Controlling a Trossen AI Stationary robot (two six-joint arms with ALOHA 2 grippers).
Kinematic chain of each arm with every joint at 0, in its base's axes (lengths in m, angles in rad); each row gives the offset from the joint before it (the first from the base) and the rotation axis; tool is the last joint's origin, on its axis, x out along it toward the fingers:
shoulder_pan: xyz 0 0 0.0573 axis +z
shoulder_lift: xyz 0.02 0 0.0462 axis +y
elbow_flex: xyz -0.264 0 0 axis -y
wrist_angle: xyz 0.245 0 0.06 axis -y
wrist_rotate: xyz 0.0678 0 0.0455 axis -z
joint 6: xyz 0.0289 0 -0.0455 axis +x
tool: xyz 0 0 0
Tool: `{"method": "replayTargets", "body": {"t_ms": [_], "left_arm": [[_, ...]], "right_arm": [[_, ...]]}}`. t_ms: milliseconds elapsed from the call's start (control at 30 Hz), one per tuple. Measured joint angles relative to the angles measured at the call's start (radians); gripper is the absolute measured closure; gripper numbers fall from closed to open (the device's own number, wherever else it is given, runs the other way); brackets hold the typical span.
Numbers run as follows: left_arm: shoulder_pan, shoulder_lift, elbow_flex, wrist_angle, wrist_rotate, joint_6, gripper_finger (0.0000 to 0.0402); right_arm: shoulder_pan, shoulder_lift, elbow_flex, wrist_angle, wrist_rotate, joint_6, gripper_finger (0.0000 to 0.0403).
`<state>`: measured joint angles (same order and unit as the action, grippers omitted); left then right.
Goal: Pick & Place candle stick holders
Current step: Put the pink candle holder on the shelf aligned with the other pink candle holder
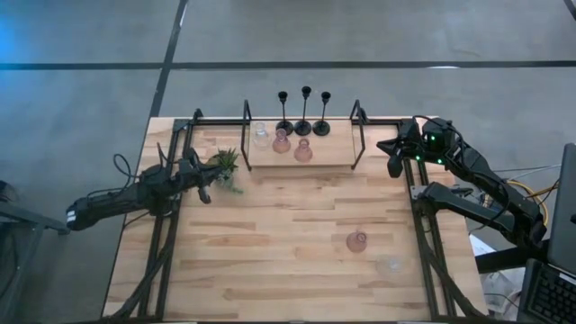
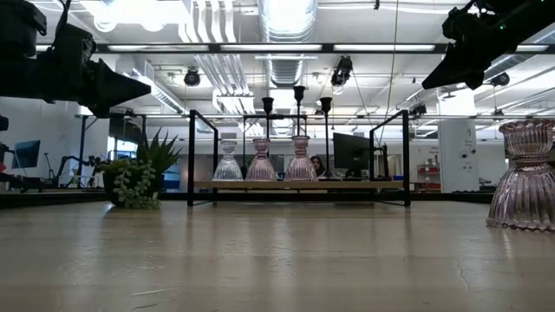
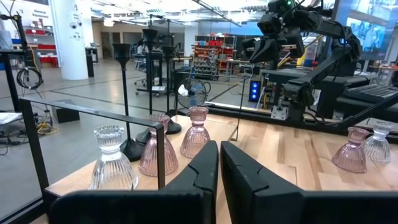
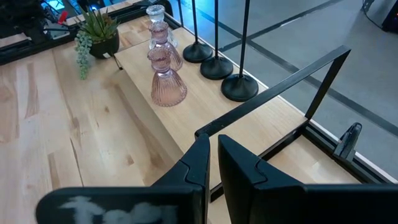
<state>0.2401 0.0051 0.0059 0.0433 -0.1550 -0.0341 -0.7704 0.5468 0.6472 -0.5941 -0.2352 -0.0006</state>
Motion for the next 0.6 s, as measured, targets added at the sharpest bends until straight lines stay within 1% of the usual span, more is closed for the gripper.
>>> {"method": "replayTargets", "body": {"t_ms": [600], "left_arm": [[0.000,0.000,0.000,0.006,0.004,0.000,0.0376]], "right_arm": [[0.000,0.000,0.000,0.009,0.000,0.000,0.0374]]}}
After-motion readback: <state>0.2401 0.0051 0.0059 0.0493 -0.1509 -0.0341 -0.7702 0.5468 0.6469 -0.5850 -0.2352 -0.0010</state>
